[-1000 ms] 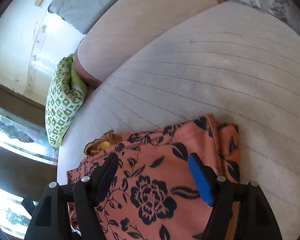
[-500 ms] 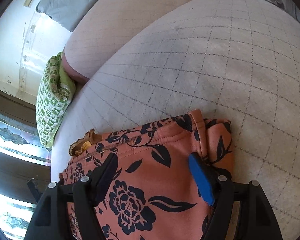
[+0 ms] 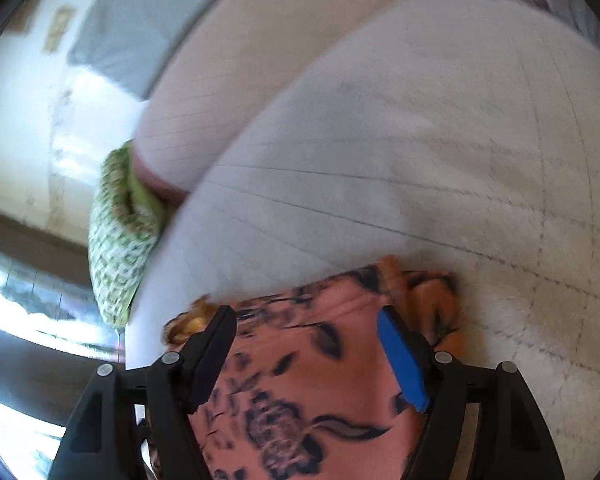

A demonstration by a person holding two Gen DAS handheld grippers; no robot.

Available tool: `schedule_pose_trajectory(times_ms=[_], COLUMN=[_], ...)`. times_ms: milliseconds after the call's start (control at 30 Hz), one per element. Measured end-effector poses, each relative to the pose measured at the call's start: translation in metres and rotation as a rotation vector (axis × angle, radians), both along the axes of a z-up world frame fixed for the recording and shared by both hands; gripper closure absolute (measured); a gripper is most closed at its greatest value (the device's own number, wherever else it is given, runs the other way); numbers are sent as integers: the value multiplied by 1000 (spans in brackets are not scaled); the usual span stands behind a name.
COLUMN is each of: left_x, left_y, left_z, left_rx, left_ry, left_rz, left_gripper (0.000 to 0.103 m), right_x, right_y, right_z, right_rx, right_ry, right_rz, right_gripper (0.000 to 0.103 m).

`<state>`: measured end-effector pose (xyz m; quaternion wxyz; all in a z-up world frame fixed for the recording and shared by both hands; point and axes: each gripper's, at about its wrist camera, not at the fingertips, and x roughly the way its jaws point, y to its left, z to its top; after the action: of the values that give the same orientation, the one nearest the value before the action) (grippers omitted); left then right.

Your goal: Fold small clothes

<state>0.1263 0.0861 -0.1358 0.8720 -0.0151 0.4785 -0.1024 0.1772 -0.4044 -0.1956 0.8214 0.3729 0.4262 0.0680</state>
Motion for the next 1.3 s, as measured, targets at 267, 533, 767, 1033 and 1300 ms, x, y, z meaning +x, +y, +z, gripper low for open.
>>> schedule_pose_trajectory(times_ms=[267, 533, 767, 1033, 1300], left_x=[-10, -48, -60, -63, -63], left_y=[-9, 6, 19, 11, 11], left_z=[12, 15, 24, 7, -3], left_rx=[72, 51, 24, 68, 126], left_ry=[-37, -42, 3, 67, 112], left_rz=[-2, 92, 182, 202, 217], left_gripper=[42, 33, 33, 31, 31], right_x=[-16, -112, -132, -137, -139], right_y=[2, 46, 54, 60, 62], right_z=[6, 6, 24, -22, 6], right_rx=[-32, 7, -34, -20, -75], right_ry=[33, 21, -32, 60, 4], right_rz=[-19, 36, 40, 18, 19], right_gripper=[26, 24, 24, 23, 20])
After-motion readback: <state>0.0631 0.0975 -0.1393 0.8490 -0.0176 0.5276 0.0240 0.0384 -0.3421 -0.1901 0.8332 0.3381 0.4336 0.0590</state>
